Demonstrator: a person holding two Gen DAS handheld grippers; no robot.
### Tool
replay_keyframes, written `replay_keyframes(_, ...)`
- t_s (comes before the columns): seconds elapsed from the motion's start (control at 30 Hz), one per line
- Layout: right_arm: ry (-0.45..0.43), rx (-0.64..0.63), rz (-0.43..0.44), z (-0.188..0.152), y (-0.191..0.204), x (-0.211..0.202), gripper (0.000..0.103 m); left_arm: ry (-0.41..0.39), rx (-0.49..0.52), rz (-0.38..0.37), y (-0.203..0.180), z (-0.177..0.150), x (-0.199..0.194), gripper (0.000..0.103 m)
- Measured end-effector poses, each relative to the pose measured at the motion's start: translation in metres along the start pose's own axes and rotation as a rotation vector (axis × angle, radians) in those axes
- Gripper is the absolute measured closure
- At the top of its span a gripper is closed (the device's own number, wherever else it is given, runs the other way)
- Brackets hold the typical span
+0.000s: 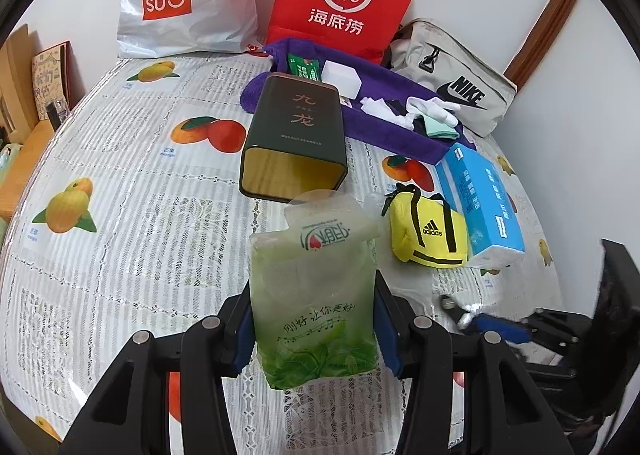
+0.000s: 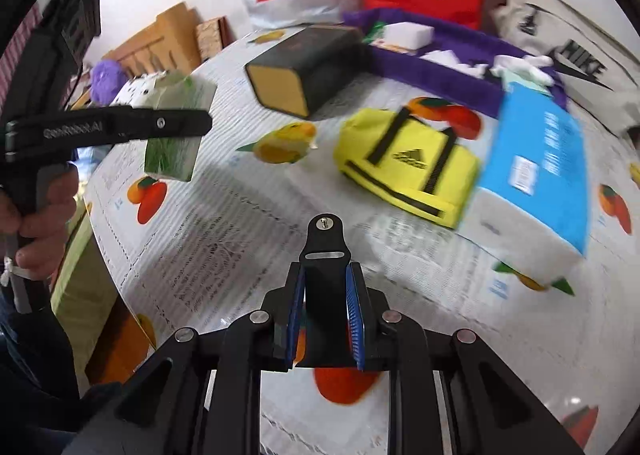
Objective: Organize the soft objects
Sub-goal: 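Carry the strap with the right gripper while the left carries the green packet to the towel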
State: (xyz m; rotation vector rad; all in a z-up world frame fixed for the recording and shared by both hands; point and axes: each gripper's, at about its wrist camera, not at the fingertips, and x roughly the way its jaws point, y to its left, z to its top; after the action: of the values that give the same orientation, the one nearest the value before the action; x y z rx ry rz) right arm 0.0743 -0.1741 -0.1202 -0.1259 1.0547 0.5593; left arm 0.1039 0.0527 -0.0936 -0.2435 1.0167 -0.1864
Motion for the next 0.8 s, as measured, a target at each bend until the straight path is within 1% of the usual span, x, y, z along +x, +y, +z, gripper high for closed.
replay_keyframes(0.1,-0.016,0.032,-0.032,-0.008,-0.013,-0.012,0.082,0.012,-0.006,0.008,0.001,0.002,0.006,0.055)
replay_keyframes(0.23,-0.015,0.078,-0.077,-0.017,-0.034,-0.02,0.082,0.031,-0.01,0.022,0.003,0.006,0.018,0.055)
replay_keyframes(0.37,-0.02,0.109,-0.09,-0.022,-0.052,-0.024,0.082,0.05,-0.007,0.035,0.004,0.008,0.028,0.055)
replay_keyframes(0.63,-0.05,0.138,-0.079,-0.023,-0.071,-0.033,0.082,0.085,-0.003,0.066,0.003,0.013,0.043,0.055)
replay_keyframes(0.8,-0.081,0.132,-0.042,-0.02,-0.074,-0.043,0.082,0.102,0.007,0.088,0.0,0.016,0.047,0.055)
